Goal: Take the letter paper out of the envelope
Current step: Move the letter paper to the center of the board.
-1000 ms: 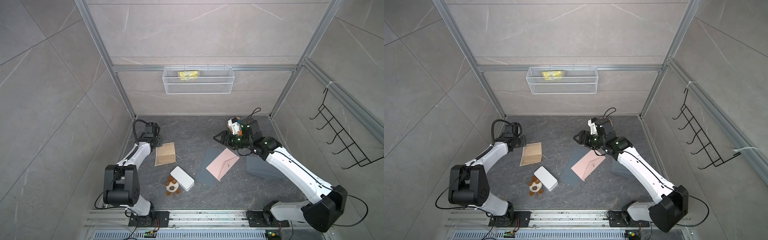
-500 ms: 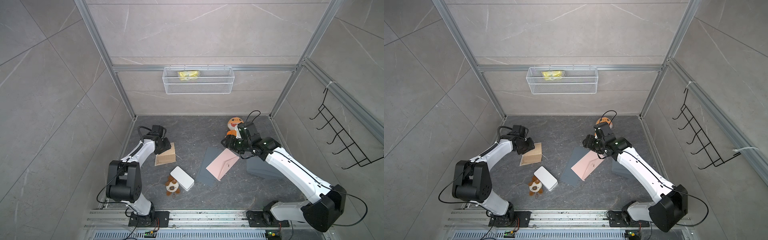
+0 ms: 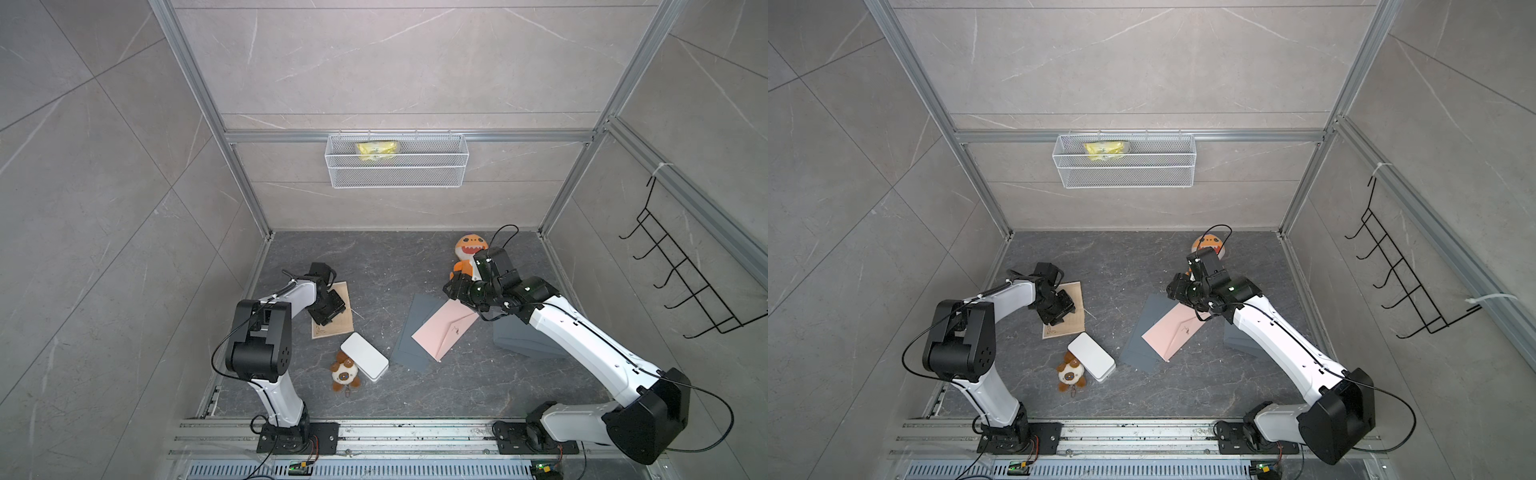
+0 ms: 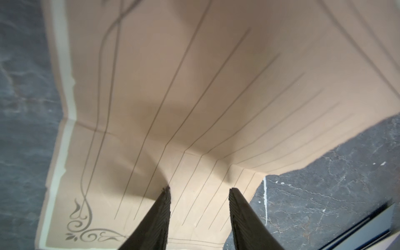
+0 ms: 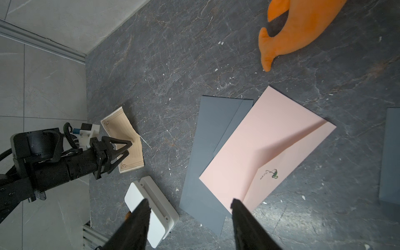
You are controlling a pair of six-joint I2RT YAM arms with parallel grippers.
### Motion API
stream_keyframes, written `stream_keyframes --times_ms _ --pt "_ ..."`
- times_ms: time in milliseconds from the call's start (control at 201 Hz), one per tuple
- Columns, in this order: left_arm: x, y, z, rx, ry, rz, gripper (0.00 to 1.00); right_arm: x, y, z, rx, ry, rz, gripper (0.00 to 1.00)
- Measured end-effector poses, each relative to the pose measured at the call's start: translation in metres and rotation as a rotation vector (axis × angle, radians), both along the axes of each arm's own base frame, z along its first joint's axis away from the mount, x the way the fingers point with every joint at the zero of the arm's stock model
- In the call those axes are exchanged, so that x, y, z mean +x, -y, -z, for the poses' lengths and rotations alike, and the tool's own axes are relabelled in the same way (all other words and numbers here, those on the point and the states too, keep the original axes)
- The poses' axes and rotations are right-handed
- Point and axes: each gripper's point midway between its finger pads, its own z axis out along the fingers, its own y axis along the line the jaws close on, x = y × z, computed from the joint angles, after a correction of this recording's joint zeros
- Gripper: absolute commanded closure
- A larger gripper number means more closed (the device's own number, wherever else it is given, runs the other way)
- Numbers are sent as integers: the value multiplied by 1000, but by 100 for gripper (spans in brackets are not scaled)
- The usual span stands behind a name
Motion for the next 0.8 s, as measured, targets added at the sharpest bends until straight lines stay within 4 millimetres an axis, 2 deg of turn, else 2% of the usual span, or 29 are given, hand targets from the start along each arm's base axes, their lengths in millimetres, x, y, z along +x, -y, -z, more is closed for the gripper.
stream_keyframes --times_ms 85,224,323,458,642,801 --pt "-2 -11 1 31 -12 -16 52 0 0 0 0 0 0 39" --pt "-9 -40 2 97 -44 -50 52 0 0 1 -2 -1 0 38" --pt "-15 -53 3 120 -53 -56 52 -2 5 8 -27 -18 13 35" --pt "-23 -56 4 128 -68 -38 53 -7 19 26 -107 -77 51 31" --pt "-33 -57 4 139 -89 -15 52 -19 43 69 -249 -239 149 24" --pt "-40 -57 -3 140 -96 3 49 -27 50 91 -311 -326 213 20"
